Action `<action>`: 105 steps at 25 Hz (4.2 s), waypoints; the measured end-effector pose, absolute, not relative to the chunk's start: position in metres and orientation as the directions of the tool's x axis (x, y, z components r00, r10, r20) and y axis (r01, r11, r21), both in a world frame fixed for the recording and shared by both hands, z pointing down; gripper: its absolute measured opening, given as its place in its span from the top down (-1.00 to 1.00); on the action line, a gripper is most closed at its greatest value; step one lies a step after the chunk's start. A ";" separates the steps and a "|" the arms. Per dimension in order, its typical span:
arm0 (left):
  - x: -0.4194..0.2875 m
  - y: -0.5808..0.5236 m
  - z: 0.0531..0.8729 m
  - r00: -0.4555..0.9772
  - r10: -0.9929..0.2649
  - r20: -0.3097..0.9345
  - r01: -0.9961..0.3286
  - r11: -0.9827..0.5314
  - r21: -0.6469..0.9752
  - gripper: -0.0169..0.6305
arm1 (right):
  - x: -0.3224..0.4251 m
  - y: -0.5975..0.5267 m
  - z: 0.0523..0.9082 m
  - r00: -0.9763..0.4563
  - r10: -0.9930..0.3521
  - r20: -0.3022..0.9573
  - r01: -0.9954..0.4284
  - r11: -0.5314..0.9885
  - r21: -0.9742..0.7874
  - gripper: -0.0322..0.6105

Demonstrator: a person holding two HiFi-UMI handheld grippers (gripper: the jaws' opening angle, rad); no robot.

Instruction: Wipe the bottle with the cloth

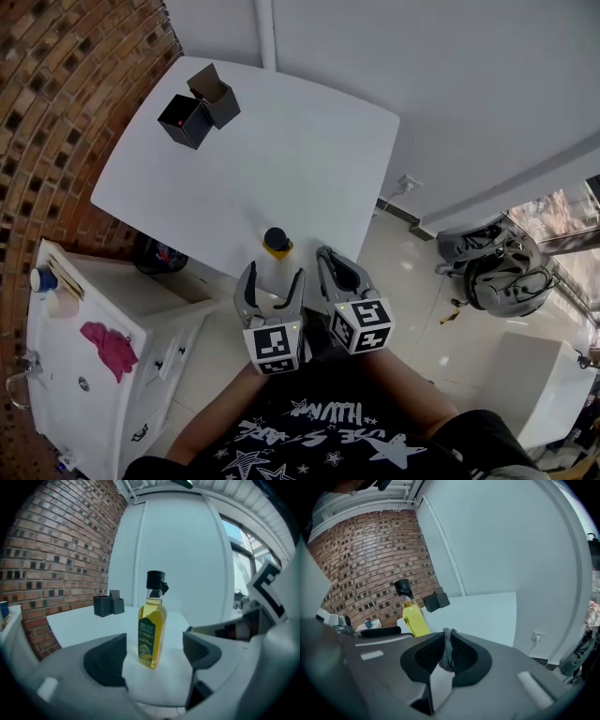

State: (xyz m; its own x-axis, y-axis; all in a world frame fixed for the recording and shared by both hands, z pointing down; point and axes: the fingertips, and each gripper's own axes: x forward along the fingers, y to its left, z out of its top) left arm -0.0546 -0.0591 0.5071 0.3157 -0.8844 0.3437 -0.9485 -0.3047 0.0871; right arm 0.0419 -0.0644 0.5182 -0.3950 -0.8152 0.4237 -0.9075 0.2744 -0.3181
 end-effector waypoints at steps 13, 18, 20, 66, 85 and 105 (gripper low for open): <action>-0.057 -0.114 0.519 -0.009 -0.925 0.380 -1.000 0.016 0.015 -0.37 | 0.076 -0.079 0.510 -0.435 -0.802 0.409 -0.893 0.327 -0.309 0.77; -0.056 -0.116 0.514 -0.027 -0.933 0.359 -0.999 0.015 -0.038 -0.33 | 0.075 -0.085 0.512 -0.471 -0.781 0.409 -0.876 0.363 -0.317 0.77; -0.057 -0.115 0.514 -0.026 -0.934 0.355 -0.999 0.011 -0.046 -0.10 | 0.073 -0.087 0.513 -0.484 -0.774 0.408 -0.870 0.376 -0.319 0.77; -0.063 -0.057 0.503 0.630 -0.735 0.250 -0.772 -0.628 0.099 -0.15 | 0.005 -0.084 0.456 -0.525 -0.823 0.217 -0.785 0.370 -0.497 0.77; -0.071 -0.045 0.491 0.629 -0.741 0.235 -0.777 -0.600 0.189 -0.15 | -0.003 -0.089 0.503 -0.487 -0.818 0.306 -0.809 0.290 -0.511 0.77; -0.078 -0.035 0.496 0.614 -0.739 0.277 -0.789 -0.585 0.187 -0.15 | -0.004 -0.093 0.554 -0.513 -0.743 0.431 -0.782 0.198 -0.591 0.78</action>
State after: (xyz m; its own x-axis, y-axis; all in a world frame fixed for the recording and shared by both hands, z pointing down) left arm -0.0780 -0.0353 0.4965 0.6139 -0.7393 0.2769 -0.7891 -0.5852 0.1868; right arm -0.0042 -0.0928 0.5541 -0.5130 -0.7425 0.4307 -0.7822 0.1977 -0.5908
